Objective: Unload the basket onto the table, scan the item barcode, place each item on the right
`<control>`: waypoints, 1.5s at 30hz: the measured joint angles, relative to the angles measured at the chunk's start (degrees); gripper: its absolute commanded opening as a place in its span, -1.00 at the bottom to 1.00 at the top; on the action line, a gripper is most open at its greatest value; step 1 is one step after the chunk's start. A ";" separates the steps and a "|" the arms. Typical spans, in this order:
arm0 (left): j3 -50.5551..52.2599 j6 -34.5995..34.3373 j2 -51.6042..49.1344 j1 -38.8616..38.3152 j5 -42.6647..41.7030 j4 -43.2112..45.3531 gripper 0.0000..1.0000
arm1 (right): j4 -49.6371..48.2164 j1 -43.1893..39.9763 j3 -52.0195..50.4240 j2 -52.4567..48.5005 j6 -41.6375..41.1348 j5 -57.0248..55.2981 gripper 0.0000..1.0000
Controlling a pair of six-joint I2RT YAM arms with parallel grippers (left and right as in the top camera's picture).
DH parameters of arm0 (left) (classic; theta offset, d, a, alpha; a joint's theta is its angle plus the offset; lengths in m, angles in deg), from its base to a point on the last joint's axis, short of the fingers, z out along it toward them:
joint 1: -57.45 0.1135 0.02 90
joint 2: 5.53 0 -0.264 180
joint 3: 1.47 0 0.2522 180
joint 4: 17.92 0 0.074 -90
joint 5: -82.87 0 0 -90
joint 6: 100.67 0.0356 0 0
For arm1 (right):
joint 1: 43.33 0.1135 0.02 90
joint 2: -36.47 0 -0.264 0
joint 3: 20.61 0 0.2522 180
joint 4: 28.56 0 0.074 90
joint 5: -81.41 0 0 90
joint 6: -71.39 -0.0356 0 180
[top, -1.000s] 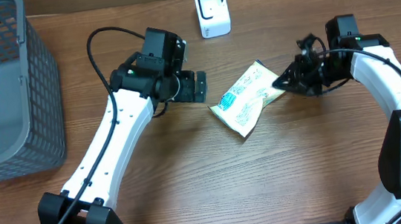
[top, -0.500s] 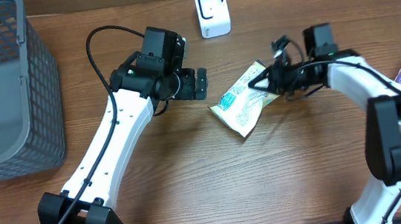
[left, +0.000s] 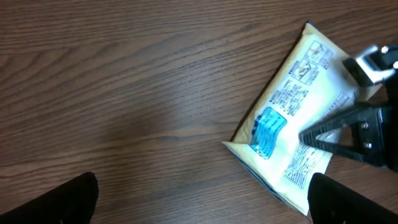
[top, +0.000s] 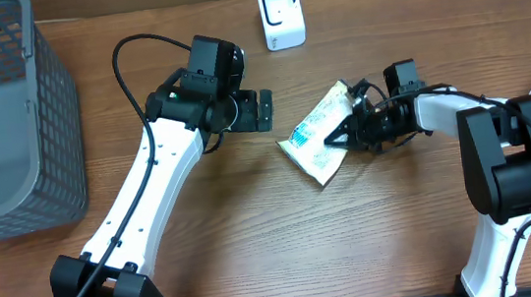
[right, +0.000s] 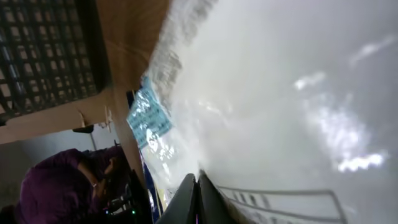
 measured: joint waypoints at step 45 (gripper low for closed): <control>0.00 0.00 0.00 0.00 3.76 -0.09 1.00 | 8.33 -0.28 -1.46 25.64 -6.38 -17.11 -0.78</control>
